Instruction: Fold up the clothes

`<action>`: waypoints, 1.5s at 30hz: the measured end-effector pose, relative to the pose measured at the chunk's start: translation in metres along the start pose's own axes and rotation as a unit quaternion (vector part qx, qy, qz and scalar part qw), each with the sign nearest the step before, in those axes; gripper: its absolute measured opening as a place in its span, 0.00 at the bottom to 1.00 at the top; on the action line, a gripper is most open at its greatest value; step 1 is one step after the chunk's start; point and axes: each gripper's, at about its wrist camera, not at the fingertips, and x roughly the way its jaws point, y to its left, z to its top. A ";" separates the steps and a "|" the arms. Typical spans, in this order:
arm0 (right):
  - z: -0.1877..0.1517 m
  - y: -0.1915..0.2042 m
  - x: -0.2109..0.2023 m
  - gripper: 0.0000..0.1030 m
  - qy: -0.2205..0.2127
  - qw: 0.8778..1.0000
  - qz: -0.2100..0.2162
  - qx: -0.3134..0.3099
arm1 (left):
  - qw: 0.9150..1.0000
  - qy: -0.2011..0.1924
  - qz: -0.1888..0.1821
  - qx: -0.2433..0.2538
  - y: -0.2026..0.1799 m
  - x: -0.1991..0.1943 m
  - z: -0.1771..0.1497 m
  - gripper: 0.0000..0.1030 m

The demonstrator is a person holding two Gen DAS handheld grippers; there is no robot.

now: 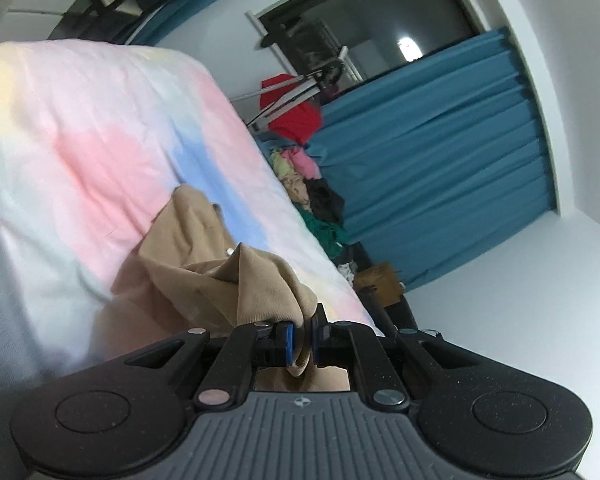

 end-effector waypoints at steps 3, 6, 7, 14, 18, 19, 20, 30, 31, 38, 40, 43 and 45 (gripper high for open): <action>0.010 0.005 0.018 0.11 -0.009 1.000 -0.005 -0.002 | 1.000 -0.006 0.008 0.013 -0.008 0.023 0.019 0.08; 0.026 0.015 0.050 0.11 -0.008 1.000 -0.016 0.005 | 0.999 -0.016 0.034 0.033 -0.018 0.064 0.047 0.09; 0.034 0.017 0.066 0.11 -0.007 1.000 -0.022 0.002 | 0.998 -0.019 0.044 0.040 -0.021 0.080 0.057 0.09; 0.069 0.005 0.187 0.12 0.022 0.996 -0.078 -0.040 | 0.974 -0.003 0.145 0.175 -0.028 0.205 0.102 0.09; 0.068 -0.025 0.228 0.13 0.042 0.995 -0.081 -0.051 | 0.969 0.000 0.159 0.189 0.008 0.250 0.100 0.10; 0.067 -0.033 0.234 0.13 0.047 0.994 -0.081 -0.053 | 0.968 0.000 0.162 0.193 0.017 0.257 0.097 0.10; 0.067 -0.041 0.241 0.13 0.054 0.994 -0.082 -0.056 | 0.966 0.003 0.167 0.197 0.024 0.263 0.095 0.11; 0.073 -0.064 0.287 0.28 0.110 0.986 -0.086 -0.090 | 0.953 0.037 0.215 0.211 0.052 0.318 0.093 0.27; 0.073 -0.062 0.288 0.34 0.113 0.986 -0.077 -0.094 | 0.953 0.042 0.213 0.210 0.053 0.320 0.094 0.37; 0.070 -0.037 0.261 0.84 0.104 0.986 0.009 -0.128 | 0.939 0.060 0.186 0.282 0.024 0.307 0.076 0.89; 0.068 -0.033 0.250 0.84 0.093 0.985 0.014 -0.145 | 0.929 0.057 0.190 0.311 0.015 0.299 0.068 0.92; 0.064 -0.024 0.240 0.70 0.096 0.977 -0.006 -0.192 | 0.917 0.057 0.198 0.341 0.009 0.294 0.059 0.93; 0.059 -0.016 0.237 0.53 0.098 0.967 -0.028 -0.232 | 0.907 0.055 0.209 0.362 0.008 0.294 0.055 0.93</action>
